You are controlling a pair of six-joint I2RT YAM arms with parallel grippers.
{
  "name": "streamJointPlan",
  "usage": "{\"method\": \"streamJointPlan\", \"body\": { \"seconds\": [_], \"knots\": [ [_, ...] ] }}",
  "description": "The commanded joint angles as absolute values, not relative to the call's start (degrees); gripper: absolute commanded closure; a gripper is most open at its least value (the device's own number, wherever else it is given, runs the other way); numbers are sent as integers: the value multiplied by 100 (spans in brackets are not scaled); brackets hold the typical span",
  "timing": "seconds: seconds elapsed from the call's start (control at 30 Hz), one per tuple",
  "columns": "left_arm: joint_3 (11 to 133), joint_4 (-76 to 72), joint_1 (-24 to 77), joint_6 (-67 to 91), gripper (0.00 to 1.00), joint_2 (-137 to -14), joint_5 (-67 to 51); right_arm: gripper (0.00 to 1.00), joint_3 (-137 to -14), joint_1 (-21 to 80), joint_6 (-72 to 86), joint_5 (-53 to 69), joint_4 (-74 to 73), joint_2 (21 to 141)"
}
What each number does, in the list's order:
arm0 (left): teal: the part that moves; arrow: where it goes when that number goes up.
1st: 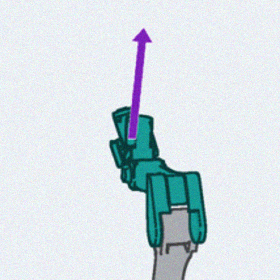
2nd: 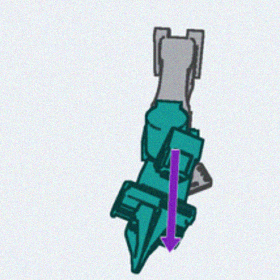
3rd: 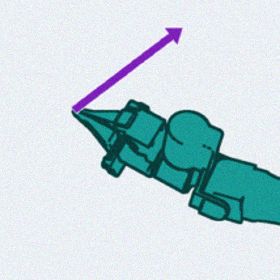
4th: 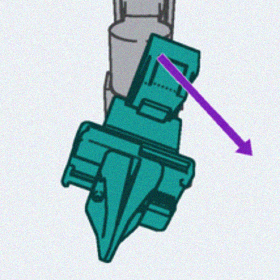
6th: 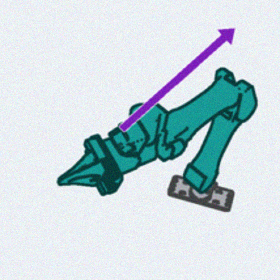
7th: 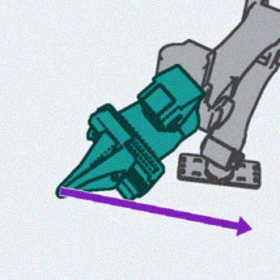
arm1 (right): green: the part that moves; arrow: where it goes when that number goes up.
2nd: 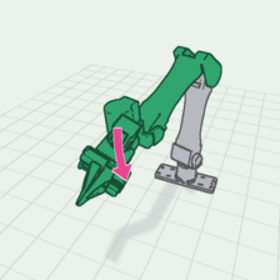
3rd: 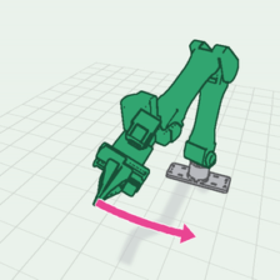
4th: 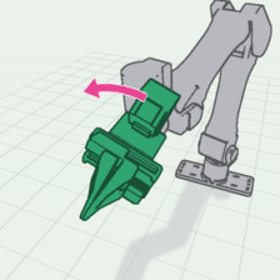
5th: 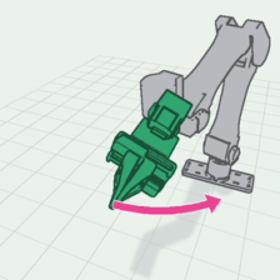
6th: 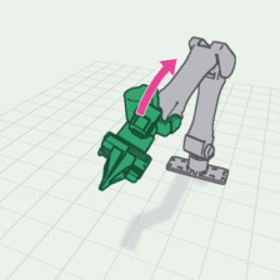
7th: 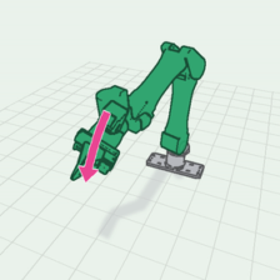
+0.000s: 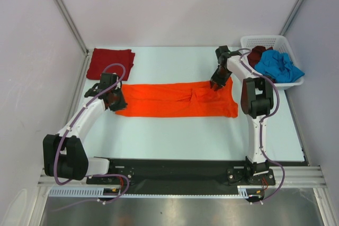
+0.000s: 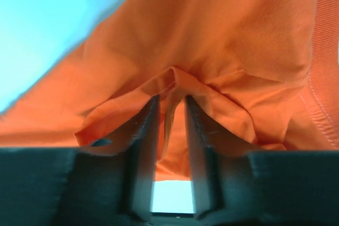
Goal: Fold and stack the t-shirts
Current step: Fold the tshirt
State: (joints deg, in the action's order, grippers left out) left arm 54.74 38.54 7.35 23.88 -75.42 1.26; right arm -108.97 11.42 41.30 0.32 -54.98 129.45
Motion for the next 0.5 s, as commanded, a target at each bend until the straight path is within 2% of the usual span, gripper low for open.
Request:
{"method": "streamJointPlan", "body": {
  "seconds": [0.0,0.03,0.07,0.1,0.47],
  "knots": [
    [5484,3779,782,2285,82,-7444,88,71,-11109,1116,4307,9,-5458,12999],
    [5493,3779,774,2276,82,-7444,105,79,-11118,1116,4272,-174,-5432,12973],
    [5493,3779,782,2268,82,-7427,114,95,-11144,1134,4254,-202,-5432,12947],
    [5484,3779,782,2268,82,-7435,132,100,-11145,1142,4254,-211,-5423,12885],
    [5449,3762,782,2276,82,-7453,105,100,-11768,1222,4166,-308,-5528,13051]
  ]
}}
